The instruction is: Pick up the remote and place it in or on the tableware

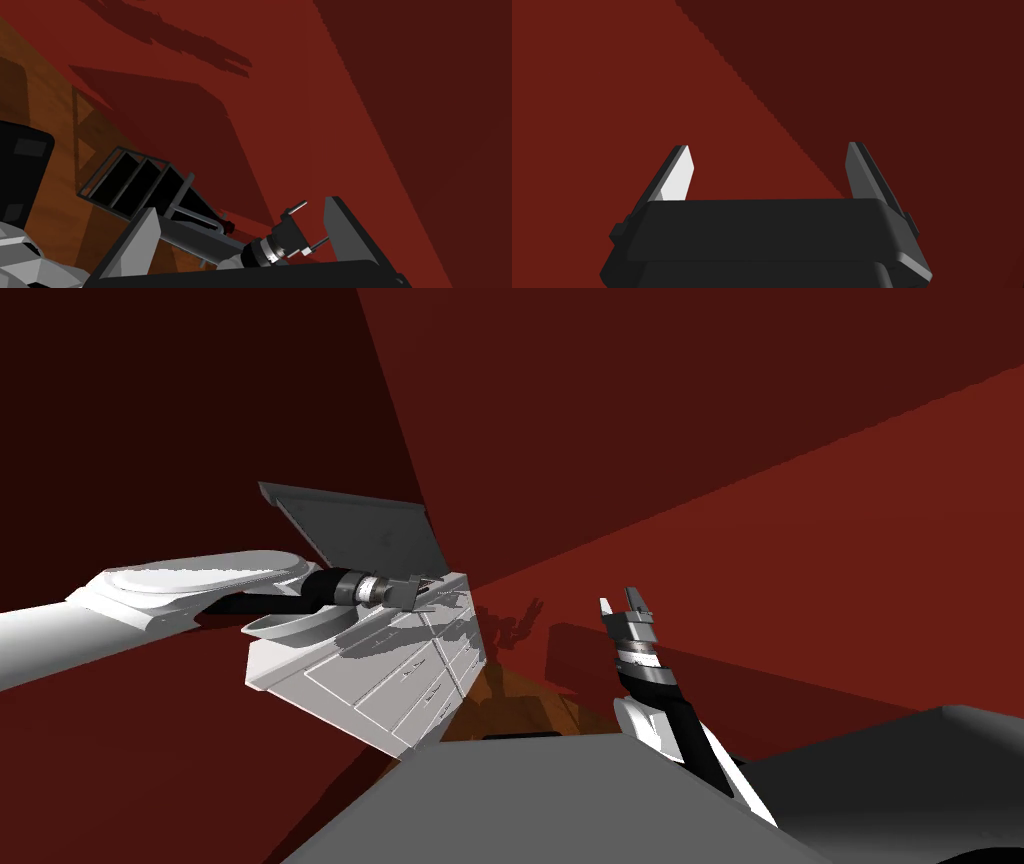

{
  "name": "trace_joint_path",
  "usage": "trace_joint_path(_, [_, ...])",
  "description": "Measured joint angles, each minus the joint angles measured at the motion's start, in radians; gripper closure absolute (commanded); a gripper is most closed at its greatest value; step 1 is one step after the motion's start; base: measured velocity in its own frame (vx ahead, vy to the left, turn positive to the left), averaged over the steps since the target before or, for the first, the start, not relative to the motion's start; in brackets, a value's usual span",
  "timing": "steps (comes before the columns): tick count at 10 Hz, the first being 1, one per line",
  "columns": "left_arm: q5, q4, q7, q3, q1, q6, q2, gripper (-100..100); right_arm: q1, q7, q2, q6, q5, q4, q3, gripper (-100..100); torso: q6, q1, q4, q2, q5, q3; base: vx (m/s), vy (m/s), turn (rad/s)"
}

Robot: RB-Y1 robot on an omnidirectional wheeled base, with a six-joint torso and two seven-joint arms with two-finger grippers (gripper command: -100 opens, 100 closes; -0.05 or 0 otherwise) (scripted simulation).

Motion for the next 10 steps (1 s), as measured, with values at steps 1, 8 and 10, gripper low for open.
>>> trace_joint_path(1, [-0.006, -0.001, -0.019, 0.006, -0.001, -0.009, 0.018, -100, 0.000, 0.000, 0.000, 0.000, 0.000, 0.000, 0.000, 0, 0.000, 0.000, 0.000, 0.000, 0.001, 0.000, 0.036, 0.088, -0.061])
trace_joint_path(8, [-0.064, -0.004, -0.175, 0.015, -0.021, -0.079, 0.166, -100, 0.000, 0.000, 0.000, 0.000, 0.000, 0.000, 0.000, 0, 0.000, -0.003, 0.000, 0.000, 0.000, 0.000, 0.037, 0.080, -0.063])
trace_joint_path(10, [-0.070, -0.004, -0.220, 0.014, -0.019, -0.092, 0.207, -100, 0.000, 0.000, 0.000, 0.000, 0.000, 0.000, 0.000, 0, -0.001, -0.003, 0.000, -0.001, 0.000, -0.001, 0.042, 0.069, -0.042])
